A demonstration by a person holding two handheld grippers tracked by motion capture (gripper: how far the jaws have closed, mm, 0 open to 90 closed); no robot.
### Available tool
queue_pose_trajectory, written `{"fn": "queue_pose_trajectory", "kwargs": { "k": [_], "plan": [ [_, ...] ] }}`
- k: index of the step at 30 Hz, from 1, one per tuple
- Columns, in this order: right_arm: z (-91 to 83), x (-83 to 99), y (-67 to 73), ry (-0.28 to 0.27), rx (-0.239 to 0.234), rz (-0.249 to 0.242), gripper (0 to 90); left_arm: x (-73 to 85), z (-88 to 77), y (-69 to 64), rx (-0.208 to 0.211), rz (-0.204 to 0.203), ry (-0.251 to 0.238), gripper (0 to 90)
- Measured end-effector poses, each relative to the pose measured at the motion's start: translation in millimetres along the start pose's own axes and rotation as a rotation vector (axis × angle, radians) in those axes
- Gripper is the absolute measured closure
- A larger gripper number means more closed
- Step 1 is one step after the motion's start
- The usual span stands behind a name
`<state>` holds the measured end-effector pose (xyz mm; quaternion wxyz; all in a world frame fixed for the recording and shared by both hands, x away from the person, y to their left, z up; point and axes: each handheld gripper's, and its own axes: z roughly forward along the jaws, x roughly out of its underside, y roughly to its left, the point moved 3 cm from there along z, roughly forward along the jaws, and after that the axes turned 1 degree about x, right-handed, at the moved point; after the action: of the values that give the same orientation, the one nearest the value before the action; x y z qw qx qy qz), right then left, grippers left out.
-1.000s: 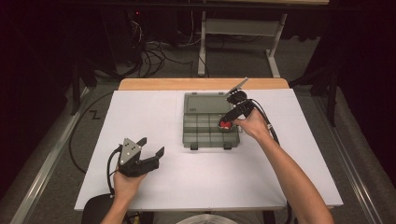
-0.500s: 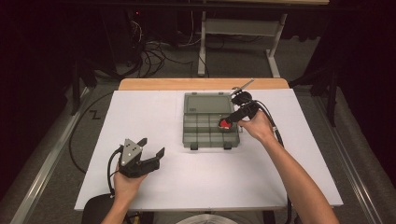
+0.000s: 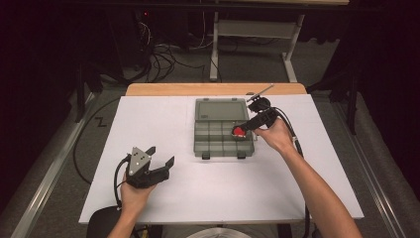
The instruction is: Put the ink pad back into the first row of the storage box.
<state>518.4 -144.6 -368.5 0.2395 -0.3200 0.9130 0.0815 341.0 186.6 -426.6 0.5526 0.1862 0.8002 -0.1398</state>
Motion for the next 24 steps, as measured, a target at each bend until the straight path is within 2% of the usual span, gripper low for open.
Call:
{"fn": "queue_pose_trajectory", "kwargs": {
  "k": [11, 15, 24],
  "plan": [
    [-10.1, 10.2, -4.1, -0.024, -0.008, -0.007, 44.1, 0.7, 0.7, 0.3, -0.002, 0.004, 0.006, 26.5],
    [-15.5, 15.7, -4.2, -0.042, -0.018, 0.003, 47.9, 0.1, 0.8, -0.4, 0.004, 0.007, 0.001, 26.6],
    [-15.4, 24.7, -0.9, -0.045, -0.045, -0.004, 50.1, 1.1, -0.7, 2.4, 0.001, -0.015, 0.0, 26.4]
  ]
}}
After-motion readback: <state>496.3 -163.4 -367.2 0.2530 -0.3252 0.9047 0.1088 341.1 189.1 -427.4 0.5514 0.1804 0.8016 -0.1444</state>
